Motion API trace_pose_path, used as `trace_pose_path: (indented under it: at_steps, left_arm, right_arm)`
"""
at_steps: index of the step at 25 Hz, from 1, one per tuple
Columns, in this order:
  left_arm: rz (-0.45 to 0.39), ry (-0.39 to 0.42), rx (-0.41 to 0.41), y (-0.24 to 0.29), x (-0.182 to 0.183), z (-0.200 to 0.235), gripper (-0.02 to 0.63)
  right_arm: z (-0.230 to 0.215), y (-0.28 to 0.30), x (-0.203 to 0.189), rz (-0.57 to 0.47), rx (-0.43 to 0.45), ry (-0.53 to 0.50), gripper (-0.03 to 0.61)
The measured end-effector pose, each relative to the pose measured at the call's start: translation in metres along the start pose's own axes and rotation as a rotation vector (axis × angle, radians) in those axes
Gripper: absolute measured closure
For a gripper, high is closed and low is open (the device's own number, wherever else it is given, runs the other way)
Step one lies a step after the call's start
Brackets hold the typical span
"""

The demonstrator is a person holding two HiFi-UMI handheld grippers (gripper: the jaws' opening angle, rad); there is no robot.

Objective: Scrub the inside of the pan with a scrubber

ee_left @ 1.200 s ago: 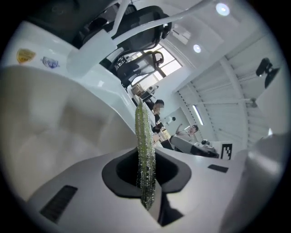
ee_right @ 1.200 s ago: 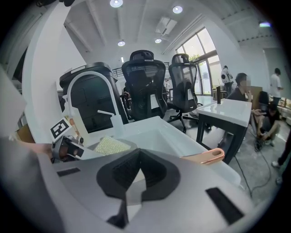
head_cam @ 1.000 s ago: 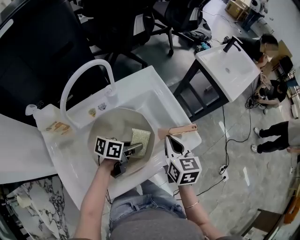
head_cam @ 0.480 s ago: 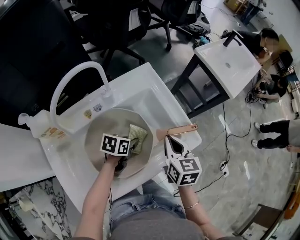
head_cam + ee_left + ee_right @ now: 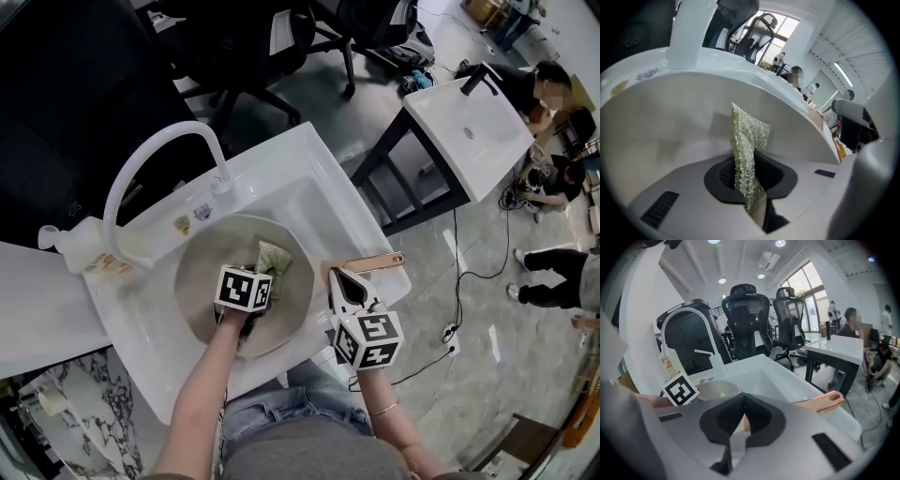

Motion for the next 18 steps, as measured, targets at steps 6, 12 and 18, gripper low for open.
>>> trace_pose_path:
  at_steps: [6,12,18]
  left_arm:
    - [-0.026,0.07,0.148,-0.005,0.012,0.027,0.555]
    - [-0.027,0.127,0.284,-0.009,0.018,0.057,0.555]
    - [-0.007,0.133,0.388,-0.024,0.019,0.083,0.555]
  right_arm:
    - [0.003,0.004,-0.002,0.012,0.013,-0.006,0.568]
    - [0.003,0.004,-0.002,0.012,0.016,-0.005,0.568]
    - [0.003,0.0,-0.005,0.015,0.016,0.001,0.568]
Point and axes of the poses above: the fingertips, and each gripper's own axes: y forward along the fingers, z to its left, x out of its top, the point moved 1 cm from there along -y, backward along the fingers, and after that the axes turned 3 degrees about x, right-handed, at the moved point
